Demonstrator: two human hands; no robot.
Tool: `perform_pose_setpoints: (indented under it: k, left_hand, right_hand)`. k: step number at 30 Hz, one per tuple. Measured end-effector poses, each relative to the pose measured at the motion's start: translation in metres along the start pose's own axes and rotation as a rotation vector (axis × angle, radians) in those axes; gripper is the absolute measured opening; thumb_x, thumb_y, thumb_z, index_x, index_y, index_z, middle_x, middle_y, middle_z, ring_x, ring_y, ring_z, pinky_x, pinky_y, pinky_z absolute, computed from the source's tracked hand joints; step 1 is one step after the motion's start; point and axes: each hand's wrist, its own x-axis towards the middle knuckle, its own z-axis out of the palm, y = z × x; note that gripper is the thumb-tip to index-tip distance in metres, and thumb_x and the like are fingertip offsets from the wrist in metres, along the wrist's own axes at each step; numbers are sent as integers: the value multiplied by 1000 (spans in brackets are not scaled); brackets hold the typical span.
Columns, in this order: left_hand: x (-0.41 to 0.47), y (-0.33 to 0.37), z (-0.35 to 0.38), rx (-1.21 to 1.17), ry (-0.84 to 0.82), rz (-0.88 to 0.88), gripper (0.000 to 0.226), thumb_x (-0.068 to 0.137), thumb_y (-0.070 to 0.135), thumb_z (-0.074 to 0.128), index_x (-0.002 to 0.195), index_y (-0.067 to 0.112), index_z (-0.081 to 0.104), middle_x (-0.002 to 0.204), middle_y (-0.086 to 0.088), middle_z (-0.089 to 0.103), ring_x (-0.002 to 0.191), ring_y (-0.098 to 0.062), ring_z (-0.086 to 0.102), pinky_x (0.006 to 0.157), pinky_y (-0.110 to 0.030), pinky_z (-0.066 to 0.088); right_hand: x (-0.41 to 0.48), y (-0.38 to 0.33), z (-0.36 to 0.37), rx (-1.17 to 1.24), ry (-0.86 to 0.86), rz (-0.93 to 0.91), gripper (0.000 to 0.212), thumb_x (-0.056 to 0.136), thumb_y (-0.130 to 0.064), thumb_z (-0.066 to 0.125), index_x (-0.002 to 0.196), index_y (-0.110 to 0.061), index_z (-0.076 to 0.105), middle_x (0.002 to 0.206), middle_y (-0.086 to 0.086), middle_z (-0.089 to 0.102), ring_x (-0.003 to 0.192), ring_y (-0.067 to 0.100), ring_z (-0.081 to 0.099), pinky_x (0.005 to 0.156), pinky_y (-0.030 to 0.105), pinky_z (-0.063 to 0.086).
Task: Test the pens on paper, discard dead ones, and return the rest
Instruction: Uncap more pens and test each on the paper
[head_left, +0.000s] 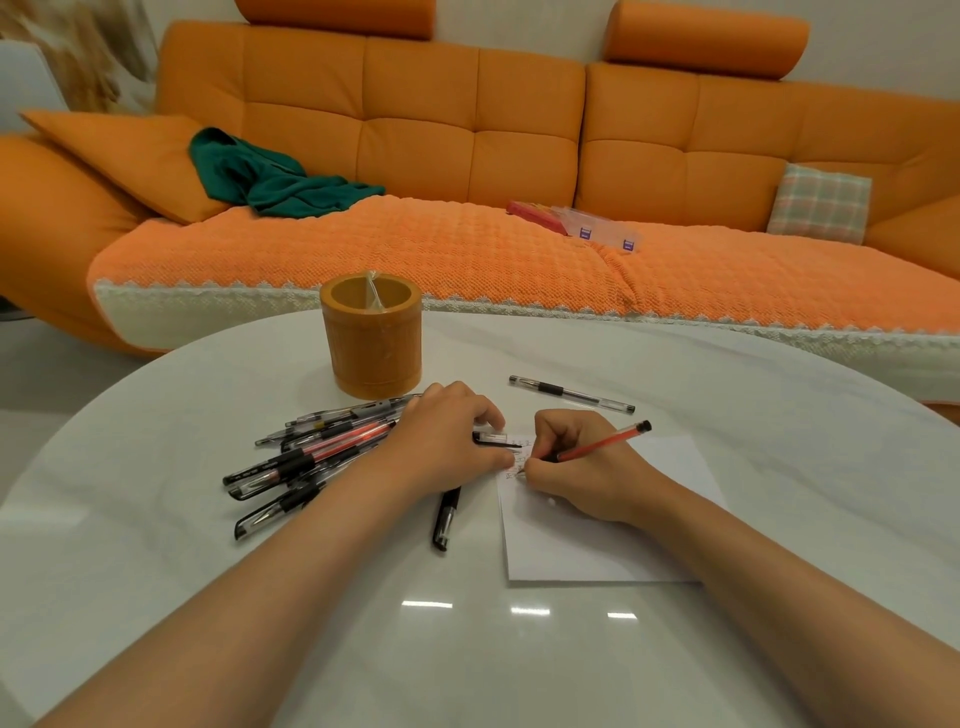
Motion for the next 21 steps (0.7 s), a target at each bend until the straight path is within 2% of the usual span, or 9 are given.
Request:
perform_pose_setpoints:
  k: [5,13,18,21]
  left_hand:
    - [-1,1,0,-4,1,-1,44,81,58,70,121,39,62,120,9,54,118,-16,44,103,-39,40]
    - [-1,0,1,-8,6,-2,44,81,58,70,120,40,63,118,10,54,118,-16,43,104,-39,39]
    - [0,0,1,-10,11,-4,43,81,57,70,120,40,62,118,10,53,118,-16,43,104,-39,38]
    - [1,-1,1,-6,5,-7,44,81,58,70,120,40,62,119,10,53,119,-15,42,103,-39,38]
  right_hand:
    - [0,0,2,-23,6,-13,21,81,2,67,70,2,49,58,9,57,49,13,54,49,24,42]
    - [-3,-3,1,-14,-8,-27,18,82,4,66,71,3,52,67,24,62,51,13,56,50,23,44]
    - [-2,-1,1,-1,-17,-23,21,82,3,67,68,-1,53,65,21,62,50,13,56,50,23,43]
    - [-1,-1,2,-9,-24,-24,20,82,3,67,68,-2,53,59,11,60,50,13,55,50,23,43]
